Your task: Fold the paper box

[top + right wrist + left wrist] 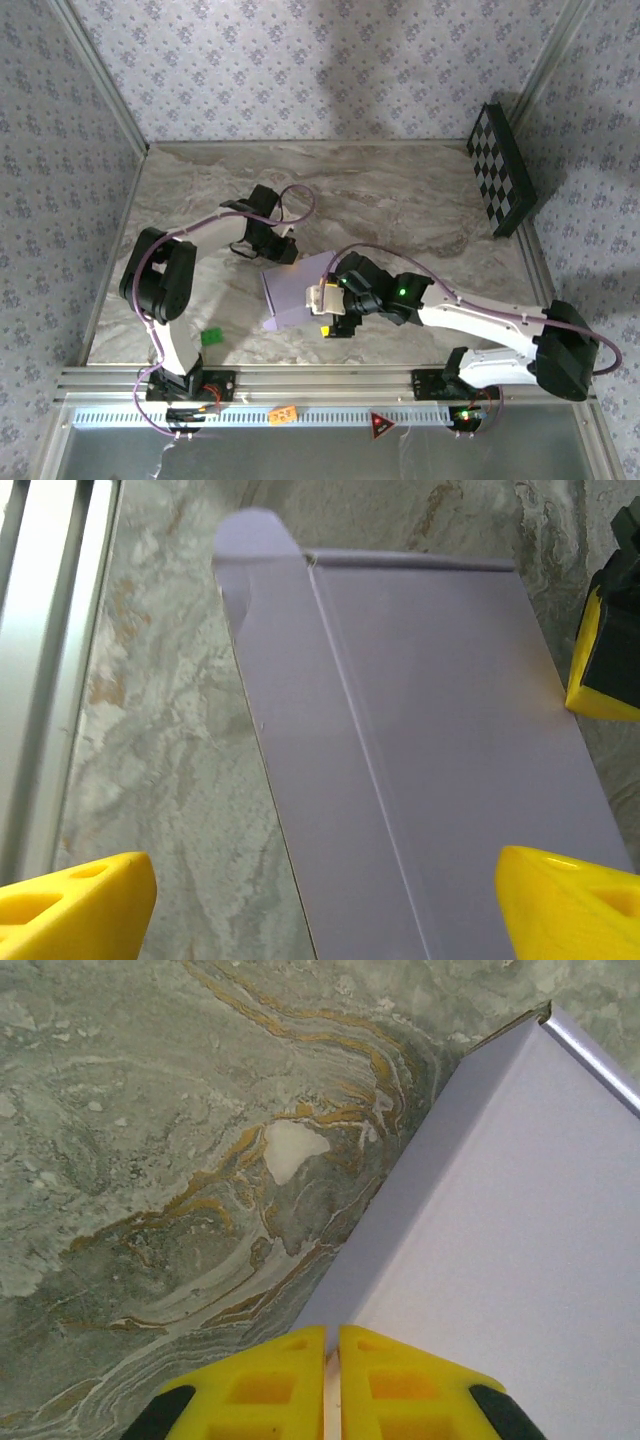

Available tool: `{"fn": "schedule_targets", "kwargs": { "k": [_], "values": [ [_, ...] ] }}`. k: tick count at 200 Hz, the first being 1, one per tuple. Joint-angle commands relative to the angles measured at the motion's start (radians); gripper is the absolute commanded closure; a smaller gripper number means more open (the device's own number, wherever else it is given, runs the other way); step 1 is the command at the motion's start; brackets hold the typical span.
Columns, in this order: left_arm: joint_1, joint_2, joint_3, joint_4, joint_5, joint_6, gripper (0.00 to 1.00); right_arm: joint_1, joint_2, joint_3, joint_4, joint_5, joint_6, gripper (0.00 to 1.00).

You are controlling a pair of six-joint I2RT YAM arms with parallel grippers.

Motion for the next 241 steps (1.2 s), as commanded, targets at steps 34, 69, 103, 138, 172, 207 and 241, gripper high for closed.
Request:
{"fn": "schedule_targets", "kwargs": {
  "k": [34,69,103,138,172,207,241],
  "values": [
    [0.003,0.055,0.029,-0.06,-0.072,0.021,0.89,0.006,0.065,0.068,-0.023,0.111,-0.208,0.11],
    [0.002,0.053,0.04,-0.068,-0.065,0.027,0.89,-0.007,0.113,0.129,-0.018,0.154,-0.289,0.14],
    [0.001,0.06,0.048,-0.077,-0.063,0.033,0.89,-0.047,0.172,0.216,-0.069,0.103,-0.37,0.21],
    [0.0,0.066,0.053,-0.084,-0.059,0.037,0.89,-0.073,0.233,0.288,-0.123,0.08,-0.436,0.3],
    [0.001,0.069,0.059,-0.091,-0.057,0.043,0.89,-0.093,0.273,0.34,-0.15,0.061,-0.48,0.39],
    [-0.001,0.067,0.063,-0.092,-0.058,0.049,0.88,-0.11,0.299,0.37,-0.171,0.046,-0.517,0.45],
    [0.0,0.065,0.069,-0.089,-0.056,0.052,0.88,-0.124,0.31,0.382,-0.181,0.028,-0.532,0.51]
  ]
}}
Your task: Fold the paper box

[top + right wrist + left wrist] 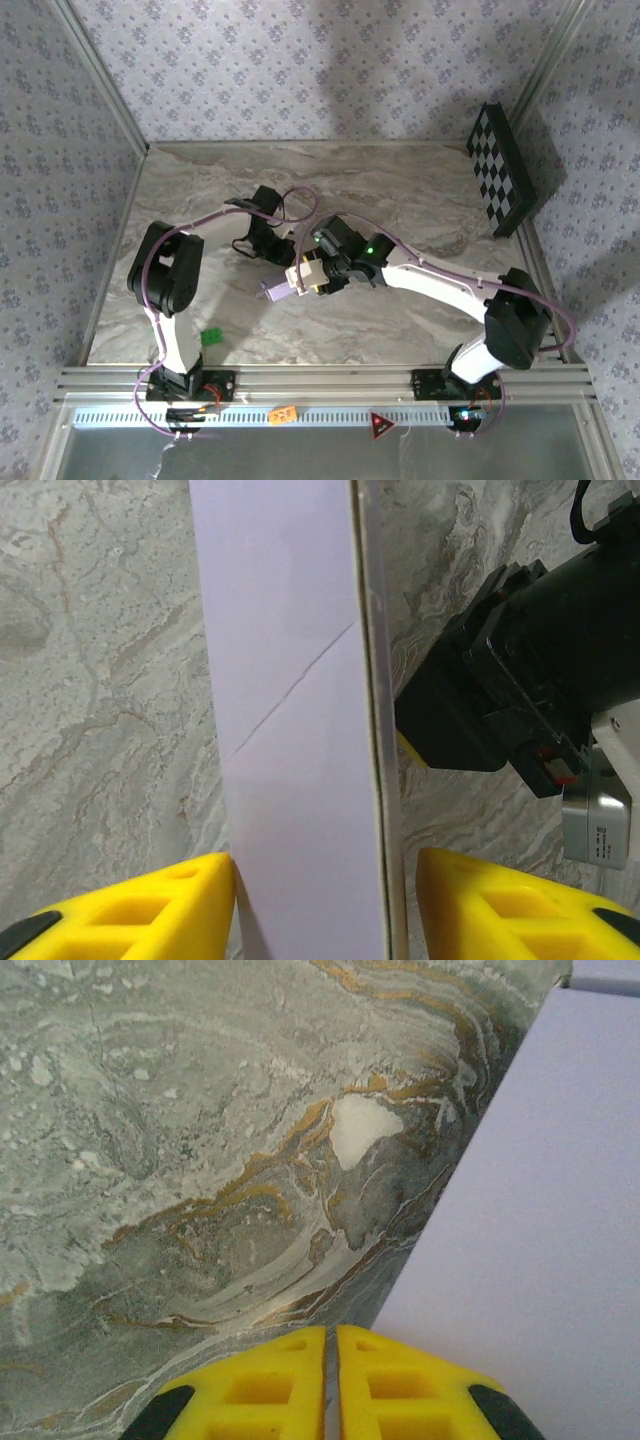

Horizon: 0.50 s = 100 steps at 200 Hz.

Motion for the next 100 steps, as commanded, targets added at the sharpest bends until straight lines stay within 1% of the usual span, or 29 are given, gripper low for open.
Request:
{"fn": "schedule_targets", "kwargs": {
  "k": [1,12,19,25,53,100],
  "values": [
    [0.001,0.006,0.028,-0.033,0.003,0.025,0.88,-0.012,0.016,0.032,-0.045,-0.03,-0.047,0.51],
    [0.001,0.008,0.032,-0.035,0.005,0.025,0.88,-0.014,0.019,0.031,-0.049,-0.032,-0.049,0.52],
    [-0.001,0.006,0.034,-0.034,0.007,0.026,0.88,-0.015,0.022,0.032,-0.058,-0.037,-0.054,0.51],
    [0.001,0.006,0.034,-0.032,0.009,0.027,0.88,-0.016,0.023,0.065,-0.061,-0.037,-0.06,0.5],
    [0.001,0.011,0.039,-0.033,0.02,0.026,0.88,-0.019,0.033,0.064,-0.054,-0.032,-0.09,0.47],
    [0.001,0.02,0.042,-0.036,0.034,0.028,0.88,-0.019,0.068,0.081,-0.043,-0.012,-0.13,0.47]
  ]
}}
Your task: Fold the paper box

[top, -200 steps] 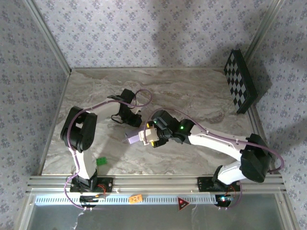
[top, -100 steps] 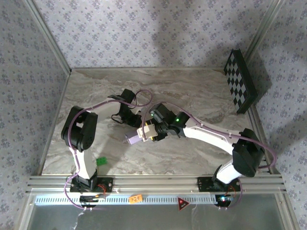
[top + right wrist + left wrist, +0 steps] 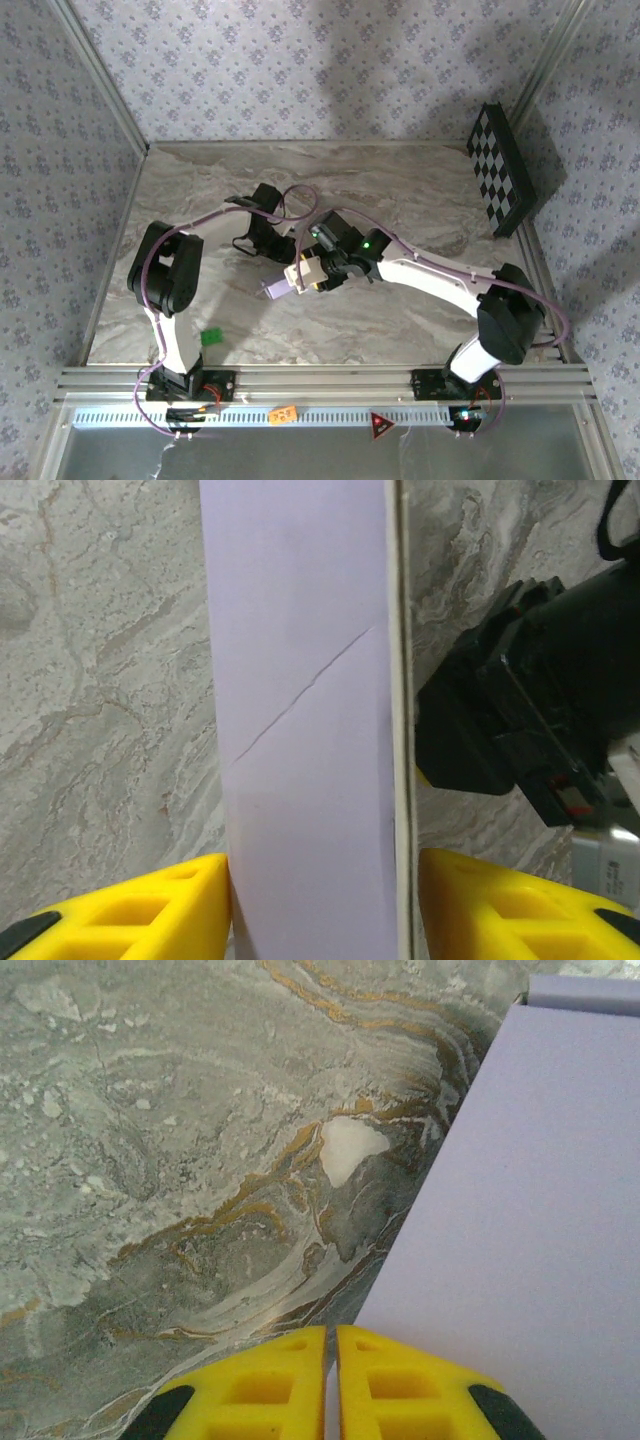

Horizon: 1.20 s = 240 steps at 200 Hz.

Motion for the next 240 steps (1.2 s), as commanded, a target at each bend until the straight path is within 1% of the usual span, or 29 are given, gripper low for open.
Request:
{"fn": "schedule_targets", "kwargs": {
  "k": [1,11,32,50,56,67,79,100,118,138,168,196,225,240],
  "values": [
    [0.001,0.02,0.023,-0.032,0.025,0.02,0.88,-0.004,0.025,0.041,-0.024,0.004,-0.065,0.47],
    [0.001,0.02,0.022,-0.032,0.026,0.021,0.88,-0.006,0.032,0.048,-0.03,0.002,-0.068,0.47],
    [0.001,0.006,0.023,-0.032,0.022,0.021,0.88,-0.008,0.039,0.067,-0.049,-0.003,-0.068,0.51],
    [0.008,-0.032,0.023,-0.033,0.01,0.011,0.86,-0.01,0.037,0.102,-0.092,0.0,-0.064,0.57],
    [0.012,-0.053,0.022,-0.032,0.005,0.005,0.84,-0.014,0.035,0.117,-0.101,-0.003,-0.047,0.59],
    [0.024,-0.098,0.017,-0.028,-0.005,-0.014,0.79,-0.018,0.035,0.149,-0.183,-0.024,-0.007,0.59],
    [0.045,-0.165,-0.001,0.001,-0.028,-0.047,0.73,-0.027,0.041,0.191,-0.259,-0.038,0.032,0.6],
    [0.088,-0.293,-0.041,0.055,-0.029,-0.098,0.62,-0.044,0.053,0.262,-0.381,-0.04,0.104,0.61],
    [0.123,-0.387,-0.069,0.07,-0.027,-0.129,0.58,-0.061,0.068,0.317,-0.479,-0.062,0.167,0.61],
    [0.147,-0.455,-0.094,0.059,-0.013,-0.139,0.55,-0.084,0.095,0.367,-0.574,-0.1,0.218,0.61],
    [0.15,-0.524,-0.137,0.036,0.0,-0.149,0.54,-0.103,0.138,0.404,-0.621,-0.098,0.295,0.61],
    [0.15,-0.591,-0.192,0.045,0.007,-0.163,0.54,-0.128,0.185,0.412,-0.609,-0.107,0.332,0.61],
    [0.152,-0.665,-0.238,0.048,0.007,-0.167,0.5,-0.157,0.223,0.403,-0.588,-0.121,0.343,0.6],
    [0.15,-0.692,-0.241,0.038,0.012,-0.162,0.46,-0.162,0.231,0.398,-0.586,-0.134,0.343,0.58]
  ]
}}
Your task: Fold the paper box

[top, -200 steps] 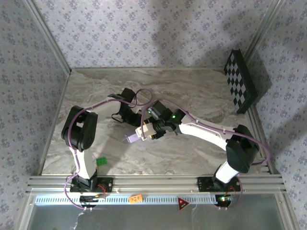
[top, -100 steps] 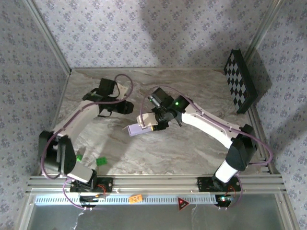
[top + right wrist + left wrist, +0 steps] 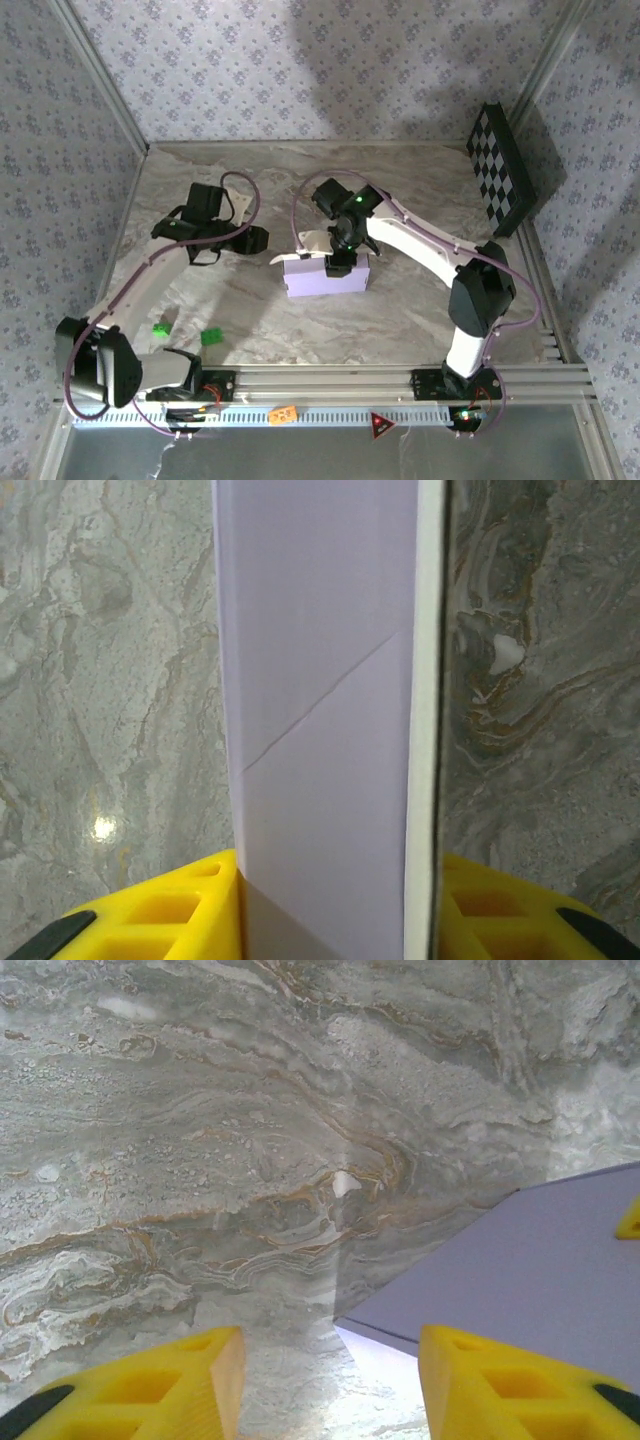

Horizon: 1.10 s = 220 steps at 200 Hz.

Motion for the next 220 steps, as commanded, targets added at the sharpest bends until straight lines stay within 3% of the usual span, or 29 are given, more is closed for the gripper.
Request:
{"fn": "schedule_targets", "kwargs": {
  "k": [1,61,94,142,185,220],
  "values": [
    [0.0,-0.062,-0.002,-0.02,0.026,-0.008,0.46,-0.012,0.023,0.013,-0.028,-0.025,0.032,0.58],
    [-0.001,-0.095,0.062,-0.083,0.106,0.008,0.41,-0.024,-0.046,0.021,-0.001,-0.049,0.045,0.27],
    [-0.001,-0.11,0.094,-0.115,0.176,-0.014,0.42,-0.044,-0.132,-0.009,0.083,-0.1,0.112,0.23],
    [-0.004,-0.139,0.079,-0.115,0.131,-0.064,0.42,-0.081,-0.294,-0.14,0.338,-0.05,0.493,0.26],
    [-0.004,-0.171,-0.003,-0.043,0.094,-0.153,0.36,-0.117,-0.468,-0.302,0.428,0.044,0.81,0.26],
    [-0.02,-0.178,-0.047,0.015,0.115,-0.241,0.39,-0.242,-0.634,-0.488,0.49,0.043,1.085,0.25]
  ]
}}
